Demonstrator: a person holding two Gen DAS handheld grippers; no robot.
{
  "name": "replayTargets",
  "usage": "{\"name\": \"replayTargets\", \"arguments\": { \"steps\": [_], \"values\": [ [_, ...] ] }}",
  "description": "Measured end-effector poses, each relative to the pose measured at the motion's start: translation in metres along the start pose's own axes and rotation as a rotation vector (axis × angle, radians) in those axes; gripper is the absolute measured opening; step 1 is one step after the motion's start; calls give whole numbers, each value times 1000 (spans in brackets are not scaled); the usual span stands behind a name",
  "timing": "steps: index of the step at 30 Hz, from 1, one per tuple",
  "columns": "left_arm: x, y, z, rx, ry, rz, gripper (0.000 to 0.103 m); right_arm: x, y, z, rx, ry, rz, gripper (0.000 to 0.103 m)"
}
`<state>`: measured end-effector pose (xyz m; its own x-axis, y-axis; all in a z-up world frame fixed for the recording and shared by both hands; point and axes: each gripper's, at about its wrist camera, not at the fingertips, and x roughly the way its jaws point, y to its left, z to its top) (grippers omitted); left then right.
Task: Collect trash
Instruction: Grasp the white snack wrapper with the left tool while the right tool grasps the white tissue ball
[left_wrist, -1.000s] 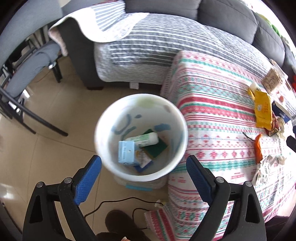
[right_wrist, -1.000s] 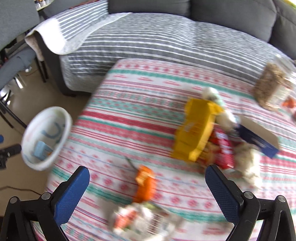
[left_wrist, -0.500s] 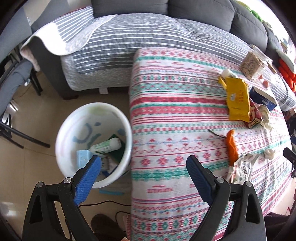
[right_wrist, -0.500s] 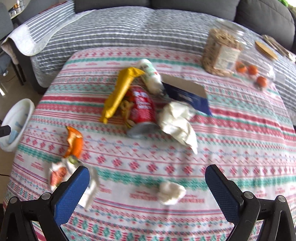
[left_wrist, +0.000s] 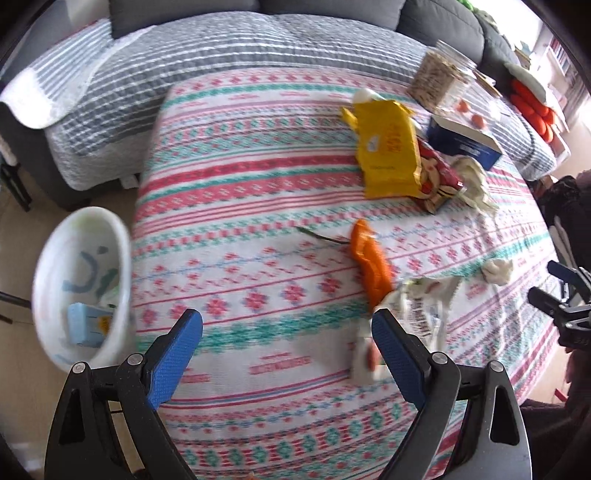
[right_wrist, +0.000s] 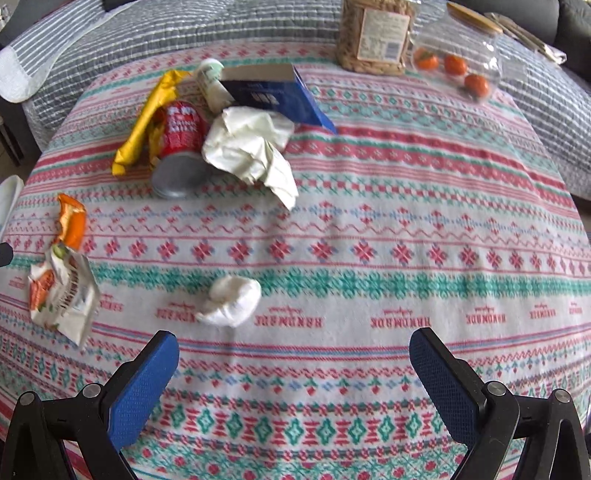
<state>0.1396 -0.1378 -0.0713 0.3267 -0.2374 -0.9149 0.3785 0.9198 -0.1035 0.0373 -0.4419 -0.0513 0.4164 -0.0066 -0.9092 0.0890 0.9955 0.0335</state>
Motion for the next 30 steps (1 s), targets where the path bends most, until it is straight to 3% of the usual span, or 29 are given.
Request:
{"name": "replayTargets", "arguments": {
  "steps": [6,8,10,13,15,17,18,30],
  "values": [
    [11,-38,-6,93,12,-100,93,1,-3,-6,2,8,7,102],
    [14,-49,-10,128,28,-120,84,0,-3,-6,-1,8,11,102],
    [19,-57,-13,147,51,-135,67,1,-3,-7,-3,10,15,102],
    [27,-66,-21,170,79,-125,50,5,-5,-7,-1,19,16,102],
    [28,-69,-24,182,67,-112,46,9,-6,-9,-2,27,15,102],
    [25,-72,-25,200,56,-98,29,13,-8,-9,-6,35,9,102],
    [24,-72,-25,203,54,-99,10,15,-9,-10,-8,40,5,102],
    [-12,-58,-32,199,2,-170,10,32,-26,-13,20,76,-2,102]
  ]
}}
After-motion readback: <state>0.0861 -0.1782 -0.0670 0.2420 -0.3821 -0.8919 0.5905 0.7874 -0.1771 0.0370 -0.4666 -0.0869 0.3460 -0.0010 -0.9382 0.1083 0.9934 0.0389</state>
